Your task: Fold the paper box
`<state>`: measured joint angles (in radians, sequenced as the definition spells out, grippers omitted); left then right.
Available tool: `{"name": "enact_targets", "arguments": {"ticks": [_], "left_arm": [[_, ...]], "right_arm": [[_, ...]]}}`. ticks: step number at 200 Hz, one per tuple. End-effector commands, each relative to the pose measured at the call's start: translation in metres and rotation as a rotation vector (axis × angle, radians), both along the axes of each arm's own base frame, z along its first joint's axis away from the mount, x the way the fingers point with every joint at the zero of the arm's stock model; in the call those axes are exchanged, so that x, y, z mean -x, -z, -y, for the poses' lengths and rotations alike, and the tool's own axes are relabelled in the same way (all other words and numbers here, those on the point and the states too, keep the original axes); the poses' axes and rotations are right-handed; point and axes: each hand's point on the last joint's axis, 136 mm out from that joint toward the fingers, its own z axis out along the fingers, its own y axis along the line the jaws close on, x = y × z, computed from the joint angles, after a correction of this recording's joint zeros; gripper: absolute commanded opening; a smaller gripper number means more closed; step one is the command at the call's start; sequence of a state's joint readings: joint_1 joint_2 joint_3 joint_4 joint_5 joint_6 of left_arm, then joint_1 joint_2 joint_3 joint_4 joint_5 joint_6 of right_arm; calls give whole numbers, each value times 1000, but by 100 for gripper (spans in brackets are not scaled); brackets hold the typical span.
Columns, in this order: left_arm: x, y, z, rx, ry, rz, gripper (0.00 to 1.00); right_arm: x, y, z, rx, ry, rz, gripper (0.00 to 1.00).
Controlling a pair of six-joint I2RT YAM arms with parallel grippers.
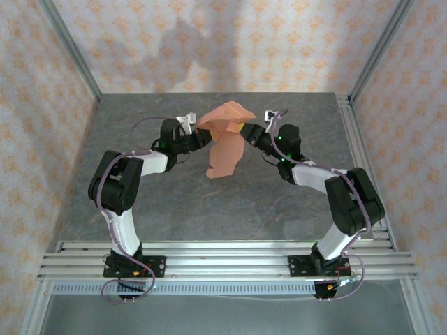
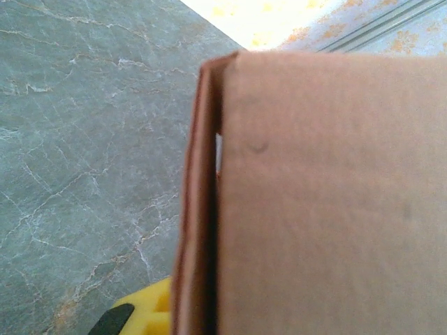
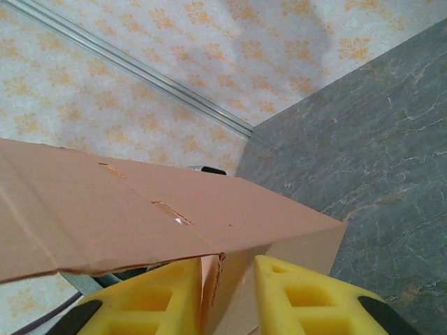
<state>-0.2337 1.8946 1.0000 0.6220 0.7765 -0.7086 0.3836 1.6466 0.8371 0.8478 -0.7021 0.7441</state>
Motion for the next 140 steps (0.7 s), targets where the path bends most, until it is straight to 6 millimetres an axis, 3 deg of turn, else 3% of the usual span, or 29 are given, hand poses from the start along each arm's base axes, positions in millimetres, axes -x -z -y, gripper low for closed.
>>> {"name": "enact_targets", "arguments": {"ticks": [1,37,49,59,75,85,119,140], "left_arm": [[-3,-26,2,6,5,68,0],[-3,-23,1,-16,2,66,0],[-3,-21,-1,-31,-4,65,0],[-2,-20,-1,-40,-7,64,0],[-2,-20,-2,-45,-7,65,0],[-2,-20,-2,-46,-7,64,0],[-2,-20,-2,-51,-7,64,0],[-2,-18,-3,-59,-9,61,0]], "right_arm": [[-5,-4,-1,10,14,10,23],[-4,-3,1,40,26,10,3],[-3,-3,3,53,30,15,0],[-2,-4,4,60,33,24,2],[-1,-4,5,73,37,25,23],[-1,-4,5,75,34,26,25],[-3,-3,4,80,34,21,0],[-2,-4,4,83,33,23,0]]}}
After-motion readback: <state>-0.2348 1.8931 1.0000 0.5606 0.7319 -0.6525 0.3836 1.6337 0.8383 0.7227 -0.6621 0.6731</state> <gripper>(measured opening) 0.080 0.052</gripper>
